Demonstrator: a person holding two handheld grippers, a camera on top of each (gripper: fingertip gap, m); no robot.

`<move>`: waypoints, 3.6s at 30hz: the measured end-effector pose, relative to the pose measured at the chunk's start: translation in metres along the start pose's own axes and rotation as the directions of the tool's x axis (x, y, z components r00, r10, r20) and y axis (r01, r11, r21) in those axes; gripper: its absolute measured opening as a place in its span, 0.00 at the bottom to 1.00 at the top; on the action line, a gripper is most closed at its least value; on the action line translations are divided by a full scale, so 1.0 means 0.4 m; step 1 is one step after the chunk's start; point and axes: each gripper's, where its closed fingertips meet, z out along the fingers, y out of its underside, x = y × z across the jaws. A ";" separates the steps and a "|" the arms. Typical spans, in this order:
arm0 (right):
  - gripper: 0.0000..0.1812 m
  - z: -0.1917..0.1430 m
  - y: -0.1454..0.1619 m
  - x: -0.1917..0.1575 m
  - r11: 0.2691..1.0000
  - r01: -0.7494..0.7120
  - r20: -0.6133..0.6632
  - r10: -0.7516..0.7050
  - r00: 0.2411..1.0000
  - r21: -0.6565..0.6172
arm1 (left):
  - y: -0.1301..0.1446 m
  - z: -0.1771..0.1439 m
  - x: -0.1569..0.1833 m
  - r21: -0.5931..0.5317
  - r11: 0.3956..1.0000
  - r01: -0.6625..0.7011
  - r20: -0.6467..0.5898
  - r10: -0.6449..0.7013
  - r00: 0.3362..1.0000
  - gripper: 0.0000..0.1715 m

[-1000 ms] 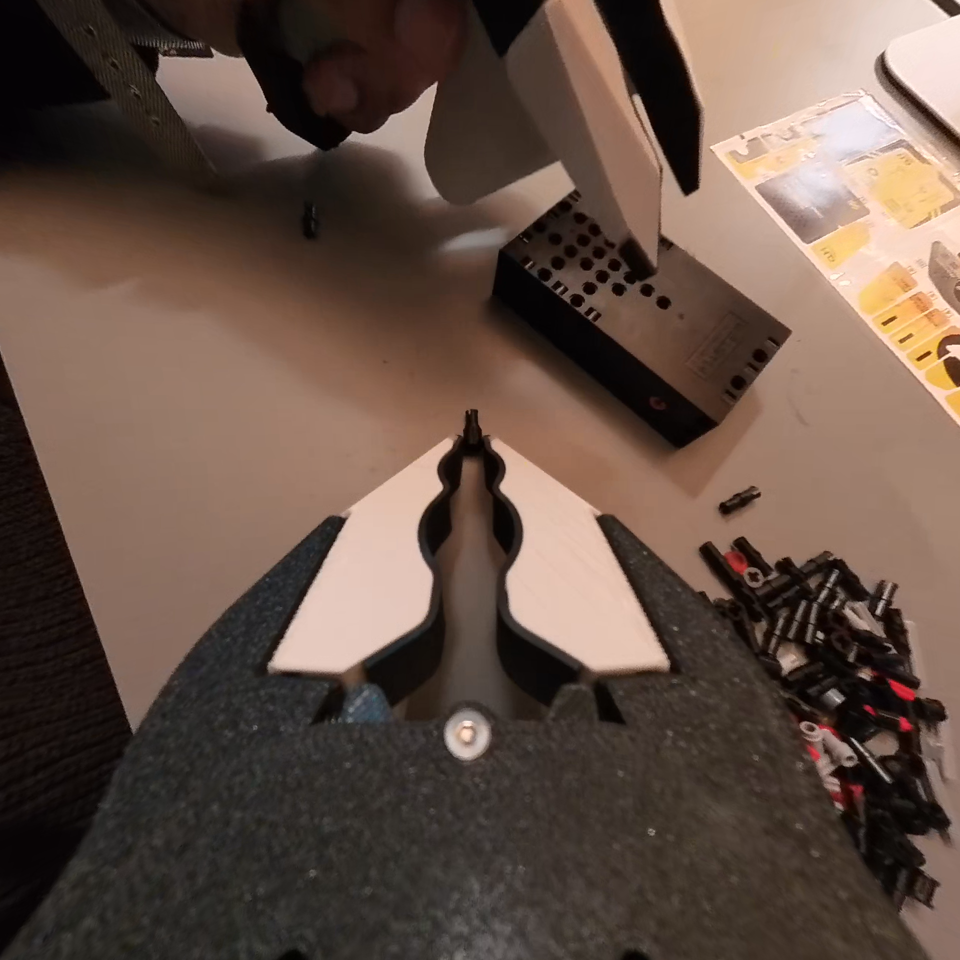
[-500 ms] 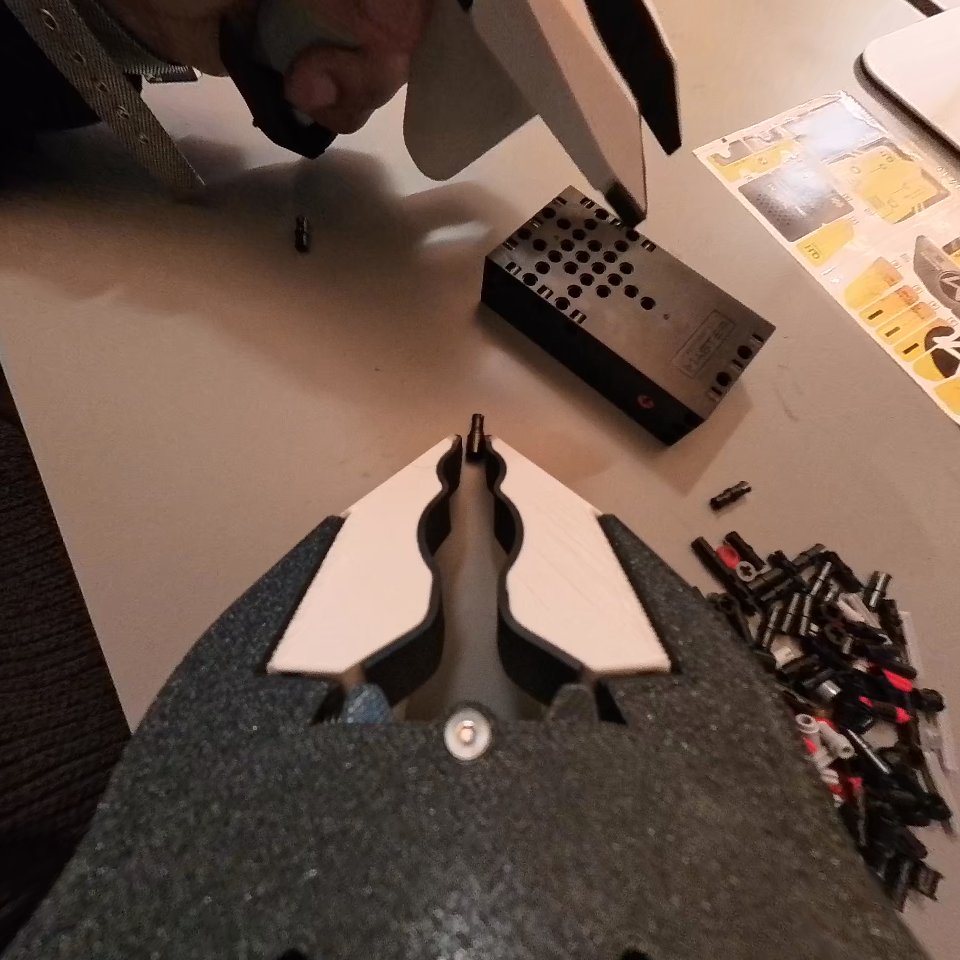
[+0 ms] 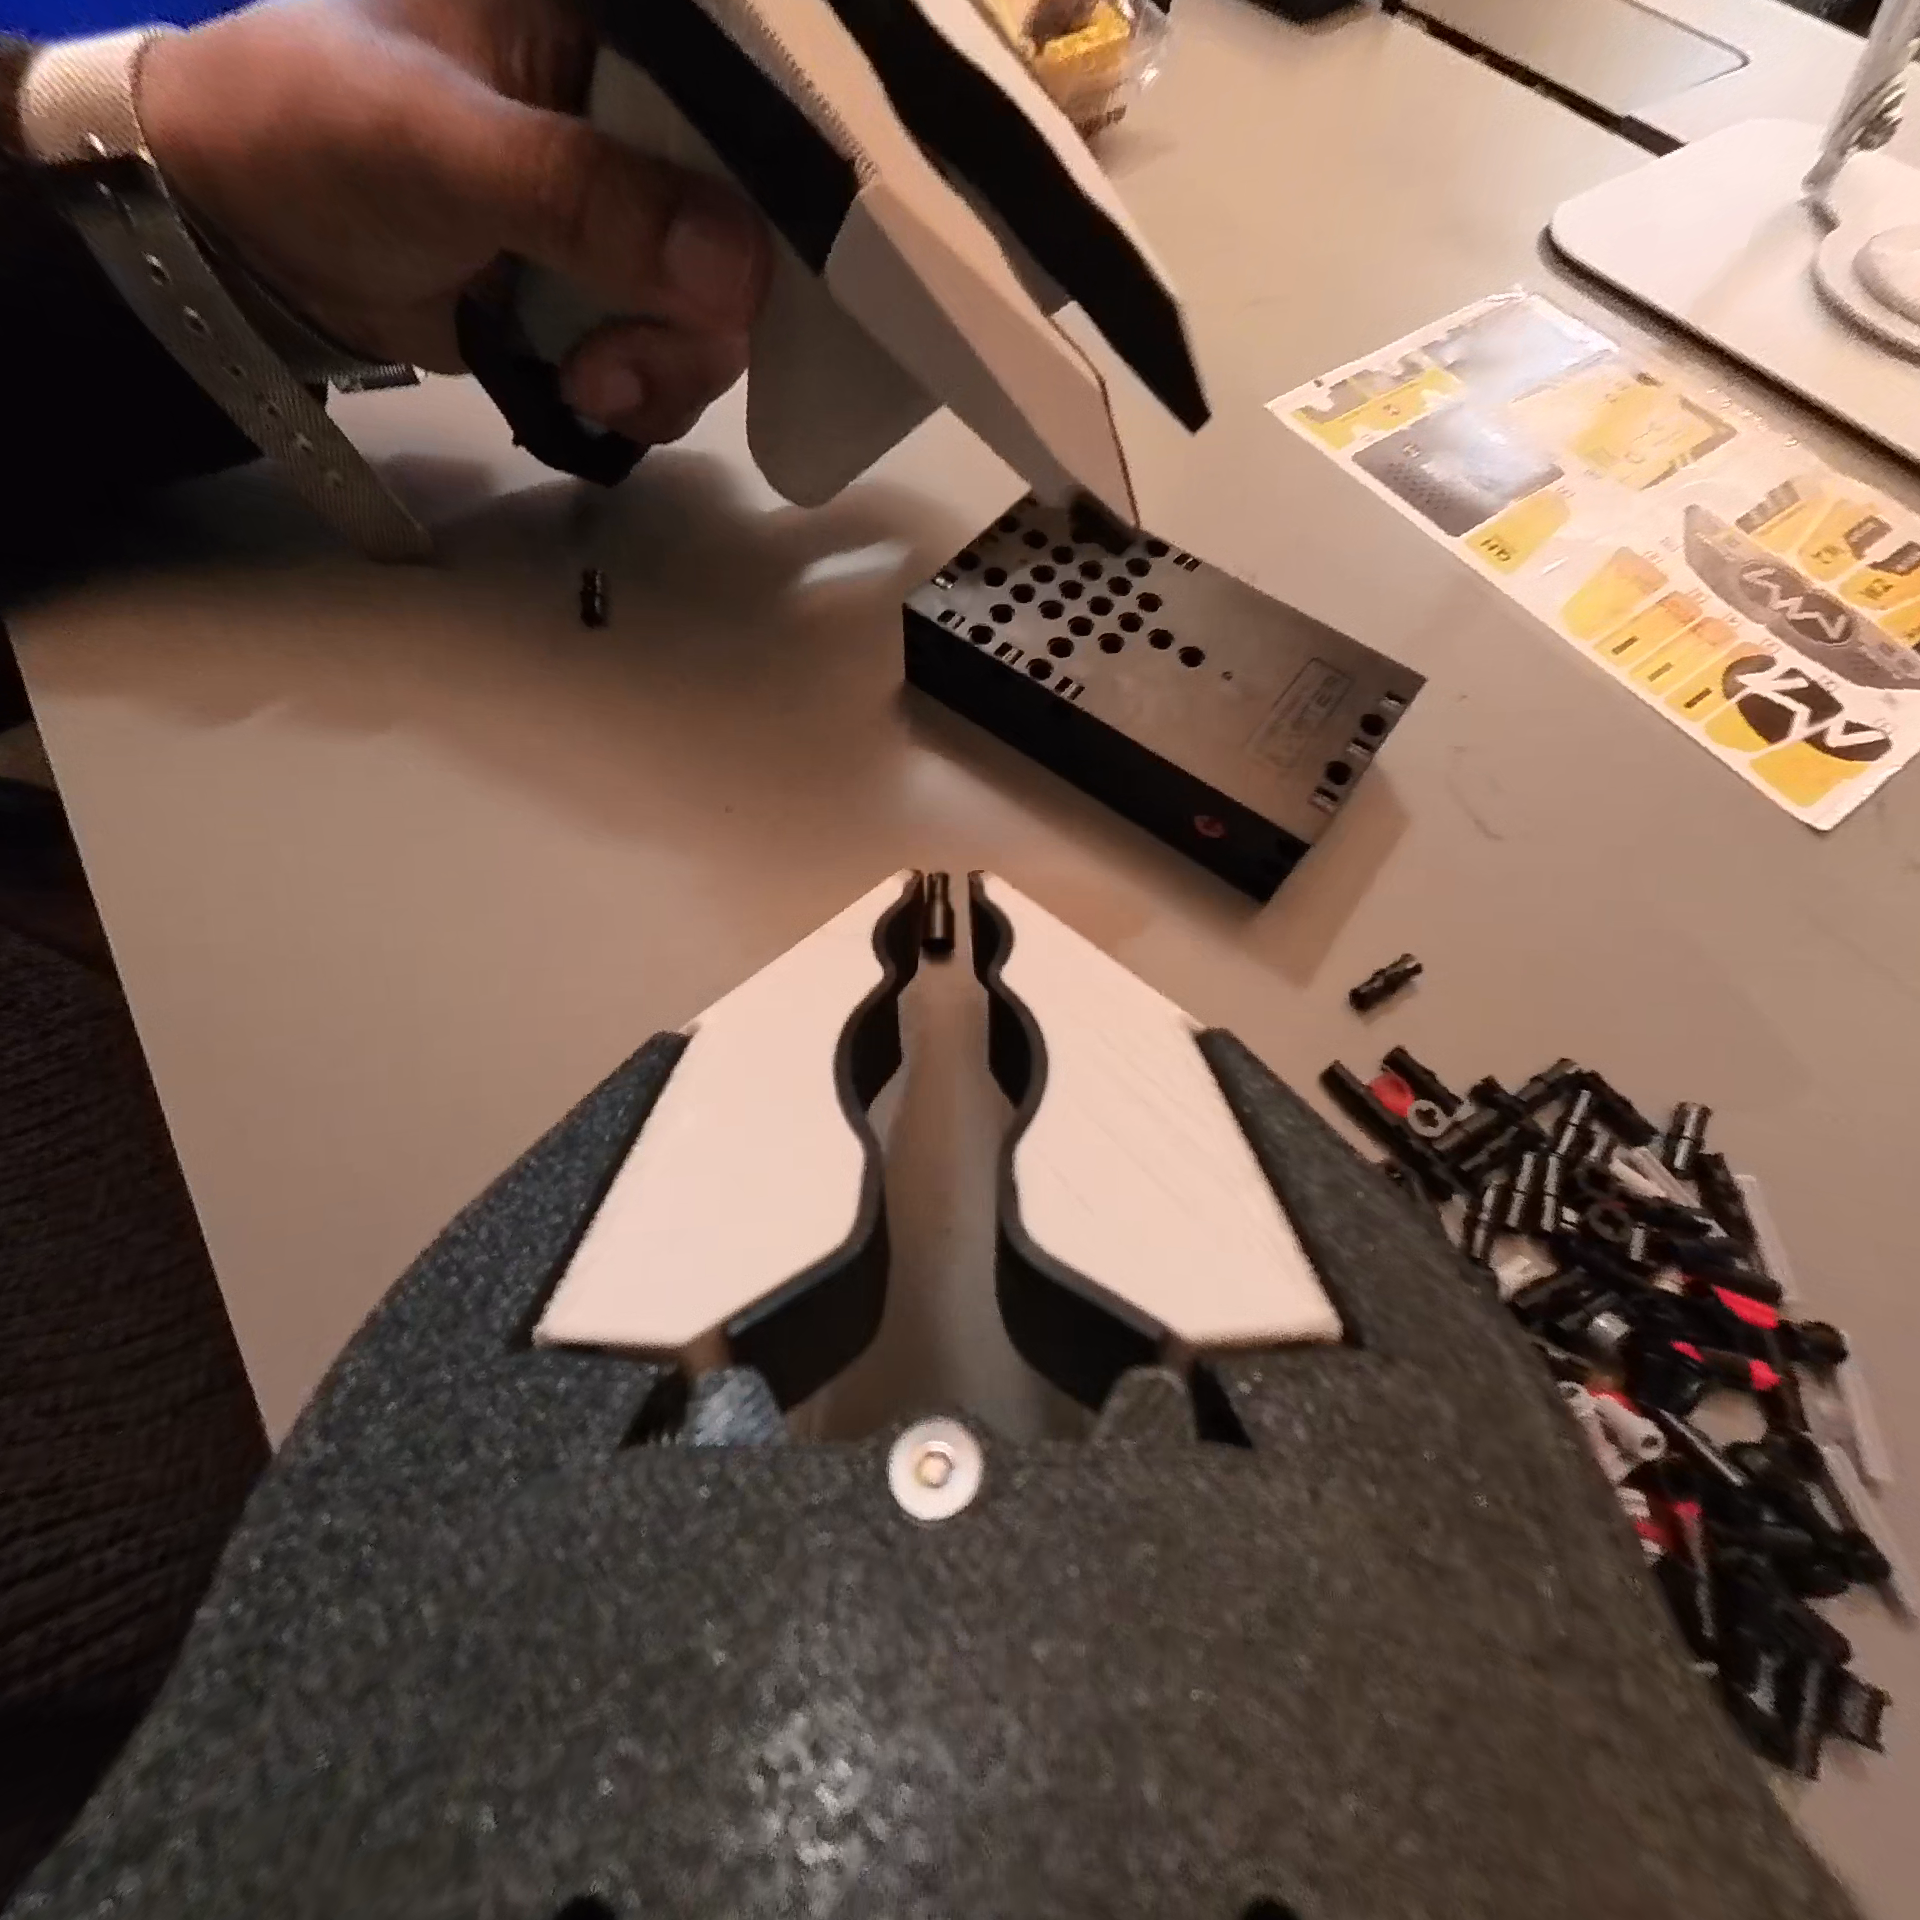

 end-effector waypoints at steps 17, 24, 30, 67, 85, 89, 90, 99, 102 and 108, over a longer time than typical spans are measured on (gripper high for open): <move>0.05 -0.083 -0.066 0.065 0.949 -0.162 -0.028 0.175 0.984 0.269 | -0.033 -0.035 -0.027 0.089 0.995 0.037 0.024 -0.040 0.999 0.37; 0.05 -0.101 -0.073 0.081 0.927 -0.200 -0.023 0.219 0.976 0.317 | -0.068 -0.070 0.000 0.173 0.981 0.083 -0.059 -0.074 0.996 0.37; 0.17 -0.134 -0.083 0.117 0.878 -0.263 -0.037 0.302 0.952 0.401 | -0.072 -0.097 0.032 0.221 0.972 0.076 -0.110 -0.052 0.993 0.18; 0.03 0.108 -0.048 -0.132 0.983 -0.040 0.123 0.063 0.990 -0.182 | -0.020 -0.242 0.032 0.419 0.898 0.138 -0.062 -0.123 0.990 0.15; 0.12 -0.097 0.071 0.233 0.941 -0.255 -0.247 0.199 0.948 -0.223 | -0.016 -0.235 0.036 0.405 0.906 0.122 -0.053 -0.110 0.992 0.15; 0.12 -0.063 0.073 0.231 0.943 -0.217 -0.242 0.155 0.958 -0.254 | -0.017 -0.236 0.029 0.408 0.902 0.143 -0.061 -0.130 0.990 0.15; 0.12 -0.057 0.075 0.232 0.941 -0.216 -0.241 0.153 0.958 -0.259 | -0.016 -0.236 0.028 0.408 0.901 0.147 -0.063 -0.133 0.989 0.15; 0.10 -0.037 0.094 0.238 0.924 -0.260 -0.238 0.196 0.951 -0.279 | -0.015 -0.231 0.032 0.398 0.907 0.139 -0.062 -0.125 0.990 0.15; 0.09 -0.032 0.096 0.239 0.924 -0.257 -0.243 0.190 0.951 -0.283 | -0.015 -0.230 0.032 0.397 0.907 0.138 -0.062 -0.123 0.990 0.15; 0.03 -0.018 0.088 0.238 0.931 -0.234 -0.240 0.167 0.956 -0.281 | -0.015 -0.231 0.032 0.398 0.907 0.140 -0.064 -0.125 0.990 0.15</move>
